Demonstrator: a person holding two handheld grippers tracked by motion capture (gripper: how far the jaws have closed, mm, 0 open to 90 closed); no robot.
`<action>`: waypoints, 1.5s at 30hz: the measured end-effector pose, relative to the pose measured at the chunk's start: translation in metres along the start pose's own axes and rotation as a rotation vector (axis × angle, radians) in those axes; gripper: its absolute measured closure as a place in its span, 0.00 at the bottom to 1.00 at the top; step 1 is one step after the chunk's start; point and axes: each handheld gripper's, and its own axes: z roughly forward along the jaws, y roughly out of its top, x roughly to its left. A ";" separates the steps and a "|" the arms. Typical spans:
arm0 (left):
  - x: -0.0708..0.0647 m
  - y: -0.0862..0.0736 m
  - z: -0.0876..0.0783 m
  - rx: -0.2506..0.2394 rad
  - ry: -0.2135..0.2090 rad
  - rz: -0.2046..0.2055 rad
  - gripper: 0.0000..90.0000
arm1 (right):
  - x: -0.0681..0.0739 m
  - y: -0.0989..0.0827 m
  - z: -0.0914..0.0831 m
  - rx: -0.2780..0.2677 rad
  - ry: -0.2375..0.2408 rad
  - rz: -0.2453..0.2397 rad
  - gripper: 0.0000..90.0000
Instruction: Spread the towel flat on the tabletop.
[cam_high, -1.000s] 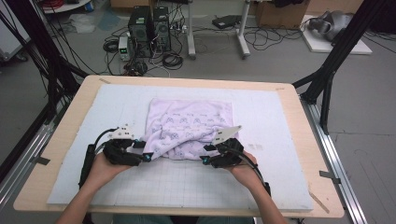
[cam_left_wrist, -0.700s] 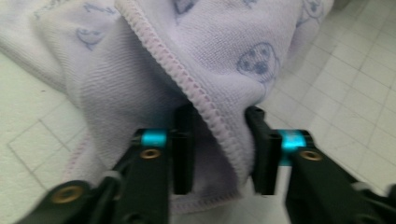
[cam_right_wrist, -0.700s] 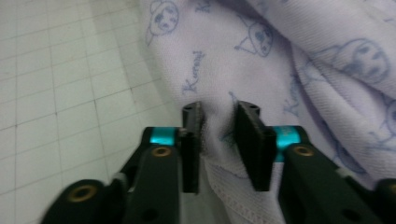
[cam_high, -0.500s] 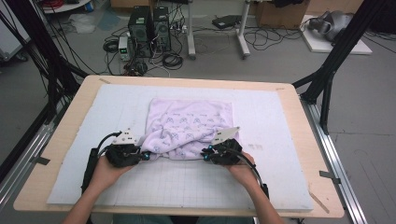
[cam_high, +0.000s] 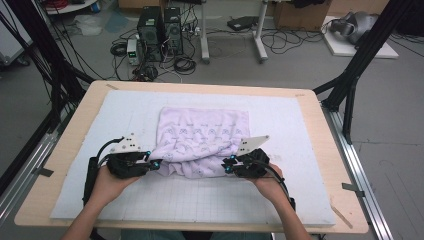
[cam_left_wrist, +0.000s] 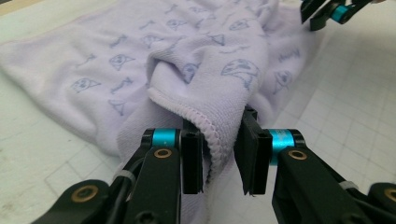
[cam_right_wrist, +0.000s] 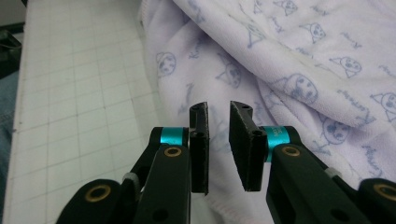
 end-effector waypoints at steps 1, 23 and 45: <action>0.002 0.000 0.001 -0.001 0.012 -0.004 0.88 | -0.001 0.000 0.001 0.003 0.004 0.005 0.89; 0.054 -0.009 0.008 0.092 0.179 -0.157 0.57 | 0.024 0.017 0.047 0.041 0.053 -0.077 0.66; 0.039 -0.016 -0.006 0.053 0.136 -0.078 0.99 | 0.021 0.034 0.008 -0.065 0.025 -0.094 0.95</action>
